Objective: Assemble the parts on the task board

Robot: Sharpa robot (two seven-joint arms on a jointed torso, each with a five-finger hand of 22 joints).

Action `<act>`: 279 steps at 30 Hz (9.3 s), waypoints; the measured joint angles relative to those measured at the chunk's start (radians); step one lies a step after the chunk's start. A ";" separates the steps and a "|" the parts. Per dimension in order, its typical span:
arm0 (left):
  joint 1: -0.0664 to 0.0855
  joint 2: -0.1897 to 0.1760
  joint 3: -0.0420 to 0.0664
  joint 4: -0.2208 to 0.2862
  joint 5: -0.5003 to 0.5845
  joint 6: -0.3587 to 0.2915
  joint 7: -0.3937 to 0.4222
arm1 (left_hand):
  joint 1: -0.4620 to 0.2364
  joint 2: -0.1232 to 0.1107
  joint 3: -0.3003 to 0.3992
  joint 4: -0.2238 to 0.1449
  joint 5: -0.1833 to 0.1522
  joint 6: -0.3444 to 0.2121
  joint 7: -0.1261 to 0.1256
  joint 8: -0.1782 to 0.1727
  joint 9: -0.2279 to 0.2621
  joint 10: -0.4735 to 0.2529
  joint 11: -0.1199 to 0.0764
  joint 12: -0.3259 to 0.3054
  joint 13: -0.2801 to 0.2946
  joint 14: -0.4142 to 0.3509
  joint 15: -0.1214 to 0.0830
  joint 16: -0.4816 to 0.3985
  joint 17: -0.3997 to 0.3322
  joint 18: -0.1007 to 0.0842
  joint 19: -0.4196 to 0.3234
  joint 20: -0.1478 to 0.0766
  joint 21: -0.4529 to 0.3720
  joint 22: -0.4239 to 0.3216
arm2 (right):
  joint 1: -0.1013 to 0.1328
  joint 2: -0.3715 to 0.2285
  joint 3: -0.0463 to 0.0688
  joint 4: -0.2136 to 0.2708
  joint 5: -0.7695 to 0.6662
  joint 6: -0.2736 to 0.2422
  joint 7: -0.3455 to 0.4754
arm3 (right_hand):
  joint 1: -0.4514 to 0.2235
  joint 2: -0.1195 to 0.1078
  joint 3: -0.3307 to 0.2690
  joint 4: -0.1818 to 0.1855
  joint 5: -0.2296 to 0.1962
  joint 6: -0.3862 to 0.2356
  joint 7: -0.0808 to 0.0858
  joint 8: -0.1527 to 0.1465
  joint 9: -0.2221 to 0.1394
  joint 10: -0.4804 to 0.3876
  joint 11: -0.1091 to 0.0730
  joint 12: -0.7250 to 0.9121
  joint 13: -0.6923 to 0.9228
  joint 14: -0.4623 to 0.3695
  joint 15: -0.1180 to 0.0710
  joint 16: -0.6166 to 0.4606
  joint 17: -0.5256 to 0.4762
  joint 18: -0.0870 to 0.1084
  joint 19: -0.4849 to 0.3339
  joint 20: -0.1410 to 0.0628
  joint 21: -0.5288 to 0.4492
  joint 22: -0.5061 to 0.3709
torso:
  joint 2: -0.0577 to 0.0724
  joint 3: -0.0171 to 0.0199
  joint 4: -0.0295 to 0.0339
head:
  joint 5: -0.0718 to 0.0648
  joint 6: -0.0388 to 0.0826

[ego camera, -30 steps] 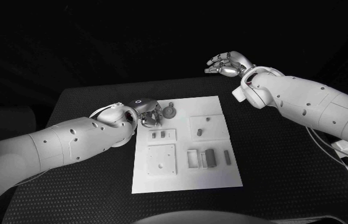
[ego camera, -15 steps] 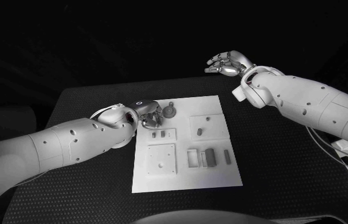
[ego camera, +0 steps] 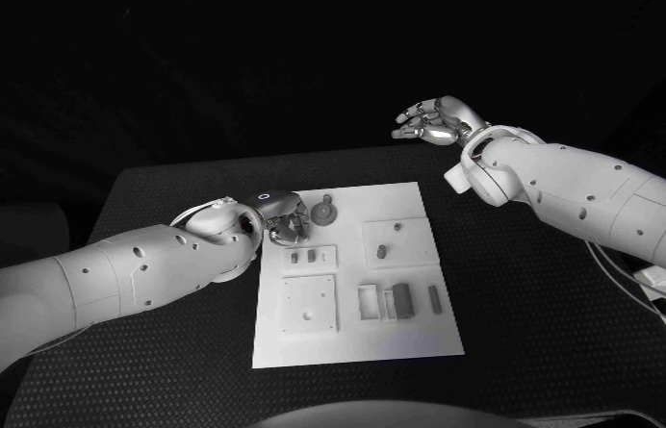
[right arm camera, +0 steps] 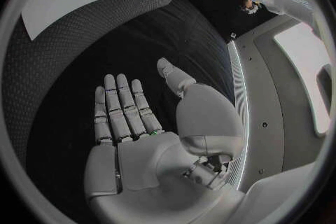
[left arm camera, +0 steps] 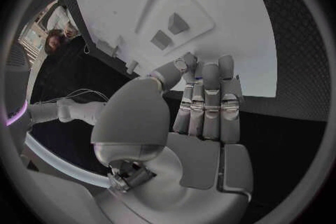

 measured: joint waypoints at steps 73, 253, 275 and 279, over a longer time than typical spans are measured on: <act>-0.006 -0.019 -0.018 -0.031 0.024 0.006 -0.011 | -0.010 -0.051 -0.016 0.002 0.008 -0.143 0.054 -0.054 -0.042 -0.052 0.026 0.001 -0.021 -0.024 0.016 -0.008 0.030 0.006 -0.020 0.009 0.000 0.000 | -0.012 -0.036 0.000 0.033 -0.063 0.019 -0.012 | 0.044 -0.002 0.006 -0.045 0.000 0.019 0.001 0.024 -0.003 0.033 -0.008 -0.005 0.004 0.043 -0.010 0.013 0.016 0.000 0.047 -0.007 -0.005 0.014 | 0.000 -0.0004 0.0002 | -0.009 0.007; 0.055 -0.122 0.036 -0.008 1.255 -0.017 0.294 | -0.182 -0.010 -0.158 0.004 0.008 -0.181 0.069 -0.017 -0.038 -0.154 0.078 0.001 -0.018 -0.186 0.113 -0.391 -0.068 -0.007 -0.300 0.110 -0.105 -0.169 | -0.182 0.004 -0.079 0.469 -0.938 0.002 -0.197 | 0.187 0.021 0.204 -0.052 -0.004 0.307 -0.079 0.104 0.073 0.382 -0.132 -0.051 0.097 0.453 -0.201 0.109 0.393 0.117 0.548 -0.066 0.035 0.017 | 0.000 -0.0036 0.0005 | 0.114 -0.021; 0.058 -0.109 0.036 -0.013 1.268 -0.020 0.294 | -0.182 -0.010 -0.160 0.006 0.008 -0.181 0.069 -0.014 -0.038 -0.154 0.078 0.001 -0.018 -0.186 0.114 -0.395 -0.066 -0.007 -0.300 0.110 -0.105 -0.171 | -0.223 0.047 -0.105 0.443 -1.000 0.015 -0.186 | 0.187 0.021 0.204 -0.053 -0.004 0.307 -0.079 0.101 0.076 0.382 -0.132 -0.055 0.101 0.457 -0.203 0.109 0.396 0.117 0.548 -0.066 0.035 0.019 | 0.000 -0.0024 0.0000 | 0.159 -0.052; 0.059 -0.108 0.036 -0.013 1.269 -0.020 0.294 | -0.182 -0.010 -0.160 0.006 0.008 -0.181 0.069 -0.014 -0.038 -0.154 0.078 0.001 -0.018 -0.185 0.114 -0.395 -0.066 -0.007 -0.300 0.110 -0.105 -0.171 | -0.224 0.051 -0.107 0.442 -1.010 0.020 -0.186 | 0.184 0.018 0.207 -0.056 -0.004 0.307 -0.079 0.101 0.076 0.382 -0.132 -0.055 0.101 0.458 -0.203 0.106 0.397 0.117 0.548 -0.066 0.035 0.019 | 0.000 -0.0023 0.0001 | 0.162 -0.056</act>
